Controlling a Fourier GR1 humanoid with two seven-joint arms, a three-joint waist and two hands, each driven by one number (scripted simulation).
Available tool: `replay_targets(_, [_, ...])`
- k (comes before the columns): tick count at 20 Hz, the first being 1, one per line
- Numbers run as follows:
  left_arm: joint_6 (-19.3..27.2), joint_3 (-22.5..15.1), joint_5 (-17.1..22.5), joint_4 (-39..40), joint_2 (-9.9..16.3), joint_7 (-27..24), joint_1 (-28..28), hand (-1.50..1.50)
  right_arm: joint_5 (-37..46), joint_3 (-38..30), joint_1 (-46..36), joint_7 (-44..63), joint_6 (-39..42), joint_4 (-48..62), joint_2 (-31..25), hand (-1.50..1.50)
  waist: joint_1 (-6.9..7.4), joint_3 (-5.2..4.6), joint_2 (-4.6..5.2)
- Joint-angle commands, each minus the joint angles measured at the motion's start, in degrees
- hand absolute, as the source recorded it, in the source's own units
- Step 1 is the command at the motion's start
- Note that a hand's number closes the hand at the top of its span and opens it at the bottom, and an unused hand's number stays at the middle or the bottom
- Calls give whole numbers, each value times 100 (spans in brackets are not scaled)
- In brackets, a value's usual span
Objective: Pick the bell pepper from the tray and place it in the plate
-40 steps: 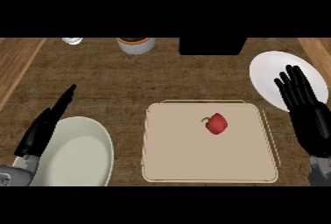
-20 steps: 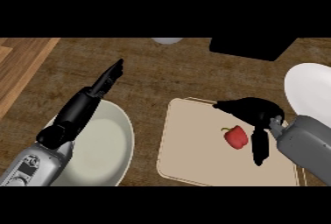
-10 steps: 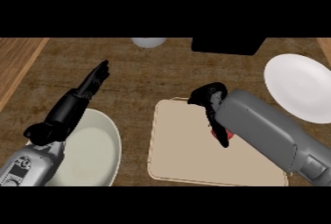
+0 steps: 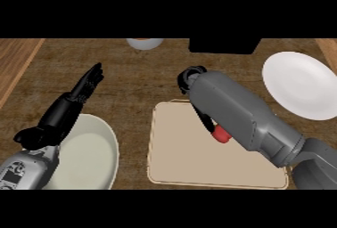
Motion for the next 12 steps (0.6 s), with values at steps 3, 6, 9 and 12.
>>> replay_targets(3, [-6,27,-113,-44,-148,-19,134,0,439,-228,-630,-351,141,1253,403,-150,-27,4,19])
replay_targets(6, [-162,188,-62,-199,8,112,134,0,514,-370,-761,-687,370,1587,416,-150,-45,5,10])
replay_targets(9, [-115,203,-194,55,-184,5,55,0,734,-274,-483,-781,495,1564,574,-150,-154,5,-12])
replay_targets(12, [-157,242,-244,-135,-136,-151,304,0,1090,-41,-260,-1219,362,1727,604,-150,-84,6,13])
